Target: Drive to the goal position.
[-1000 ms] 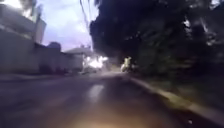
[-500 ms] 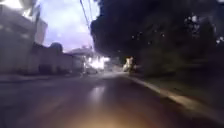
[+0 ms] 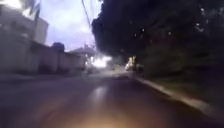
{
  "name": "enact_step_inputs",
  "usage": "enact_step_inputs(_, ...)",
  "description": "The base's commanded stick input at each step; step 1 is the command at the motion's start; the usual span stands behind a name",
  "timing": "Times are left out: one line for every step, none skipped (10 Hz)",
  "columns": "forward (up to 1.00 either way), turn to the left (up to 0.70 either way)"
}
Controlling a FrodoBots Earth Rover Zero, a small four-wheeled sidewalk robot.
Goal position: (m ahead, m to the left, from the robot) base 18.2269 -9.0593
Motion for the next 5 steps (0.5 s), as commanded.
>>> enact_step_inputs(0.70, 0.00)
enact_step_inputs(0.70, 0.00)
enact_step_inputs(0.70, 0.00)
enact_step_inputs(0.70, 0.00)
enact_step_inputs(0.70, 0.00)
